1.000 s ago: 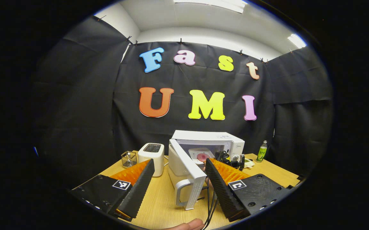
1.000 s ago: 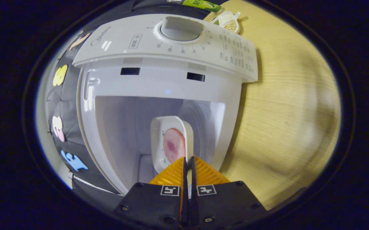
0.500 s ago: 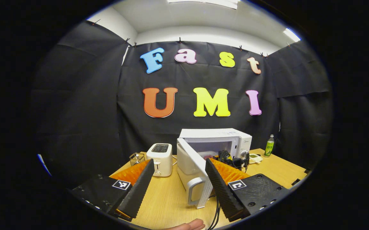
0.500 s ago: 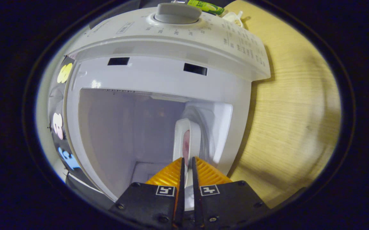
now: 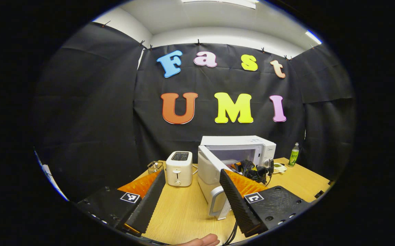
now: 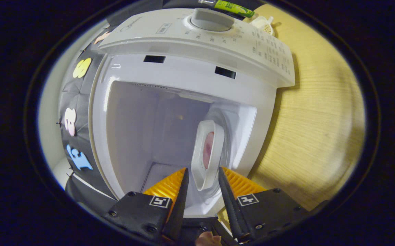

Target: Open the microwave oven with the left hand, put the food in, and close the microwave oven.

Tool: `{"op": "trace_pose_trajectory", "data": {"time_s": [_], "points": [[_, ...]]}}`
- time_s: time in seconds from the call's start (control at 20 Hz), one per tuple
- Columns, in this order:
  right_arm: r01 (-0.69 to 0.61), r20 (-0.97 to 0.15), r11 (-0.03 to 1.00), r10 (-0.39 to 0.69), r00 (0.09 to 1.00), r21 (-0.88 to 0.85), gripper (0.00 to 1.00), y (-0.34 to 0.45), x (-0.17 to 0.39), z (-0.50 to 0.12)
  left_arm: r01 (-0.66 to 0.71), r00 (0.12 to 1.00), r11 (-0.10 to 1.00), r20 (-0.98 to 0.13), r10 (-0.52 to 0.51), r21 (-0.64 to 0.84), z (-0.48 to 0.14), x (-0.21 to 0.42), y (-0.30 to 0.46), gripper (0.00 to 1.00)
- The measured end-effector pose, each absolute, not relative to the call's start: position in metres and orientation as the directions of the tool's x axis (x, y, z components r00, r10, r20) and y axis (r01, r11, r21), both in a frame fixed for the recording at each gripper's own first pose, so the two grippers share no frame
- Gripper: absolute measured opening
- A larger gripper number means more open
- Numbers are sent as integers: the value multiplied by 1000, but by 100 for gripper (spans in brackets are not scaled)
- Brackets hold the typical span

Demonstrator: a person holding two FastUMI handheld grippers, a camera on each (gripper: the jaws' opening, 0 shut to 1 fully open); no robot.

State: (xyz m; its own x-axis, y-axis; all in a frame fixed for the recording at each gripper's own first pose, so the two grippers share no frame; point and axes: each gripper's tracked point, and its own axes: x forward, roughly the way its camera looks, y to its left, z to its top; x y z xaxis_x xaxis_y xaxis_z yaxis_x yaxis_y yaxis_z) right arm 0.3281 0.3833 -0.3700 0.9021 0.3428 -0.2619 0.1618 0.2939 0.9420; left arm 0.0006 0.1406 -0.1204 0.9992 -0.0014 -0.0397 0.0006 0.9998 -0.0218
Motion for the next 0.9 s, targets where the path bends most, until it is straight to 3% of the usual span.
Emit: {"op": "trace_pose_trajectory", "data": {"time_s": [0.1, 0.2, 0.25, 0.3, 0.35, 0.4, 0.5, 0.55, 0.7, 0.75, 0.8, 0.85, 0.9], "points": [[165, -297, 359, 353, 887, 919, 64, 379, 322, -376, -11, 999, 1000, -40, 10, -28, -122, -5, 144, 95], [136, -319, 455, 355, 879, 880, 79, 371, 314, -377, -23, 999, 999, -45, 22, -26, -123, -10, 148, 95], [117, -332, 525, 337, 881, 843, 76, 363, 311, -378, -31, 999, 999, -46, 30, -22, -125, -11, 151, 95], [86, -328, 590, 317, 890, 803, 80, 354, 308, -374, -38, 998, 999, -45, 37, -19, -124, -13, 153, 95], [61, -330, 662, 289, 899, 747, 94, 347, 308, -373, -55, 997, 998, -45, 54, -16, -125, -13, 156, 95], [33, -316, 715, 267, 910, 698, 82, 339, 307, -368, -77, 996, 997, -46, 76, -14, -126, -13, 161, 95], [-23, -291, 792, 250, 924, 610, 83, 329, 295, -352, -86, 995, 996, -50, 85, -14, -132, -13, 162, 95], [-57, -269, 819, 253, 929, 572, 87, 321, 288, -339, -87, 995, 996, -53, 86, -18, -134, -13, 162, 95], [-102, -222, 939, 182, 958, 328, 87, 295, 276, -311, -97, 994, 995, -59, 95, -21, -141, -11, 167, 95], [-103, -202, 966, 152, 967, 236, 100, 283, 274, -299, -99, 993, 995, -63, 98, -19, -144, -9, 169, 95], [-109, -172, 981, 137, 976, 162, 100, 276, 269, -285, -98, 993, 995, -68, 97, -13, -147, -8, 169, 95], [-128, -145, 985, 144, 979, 118, 90, 273, 264, -271, -98, 993, 995, -71, 97, -6, -150, -6, 171, 95], [-152, -122, 984, 162, 979, 88, 100, 271, 257, -258, -96, 992, 995, -77, 95, 0, -154, -4, 171, 95]]}}
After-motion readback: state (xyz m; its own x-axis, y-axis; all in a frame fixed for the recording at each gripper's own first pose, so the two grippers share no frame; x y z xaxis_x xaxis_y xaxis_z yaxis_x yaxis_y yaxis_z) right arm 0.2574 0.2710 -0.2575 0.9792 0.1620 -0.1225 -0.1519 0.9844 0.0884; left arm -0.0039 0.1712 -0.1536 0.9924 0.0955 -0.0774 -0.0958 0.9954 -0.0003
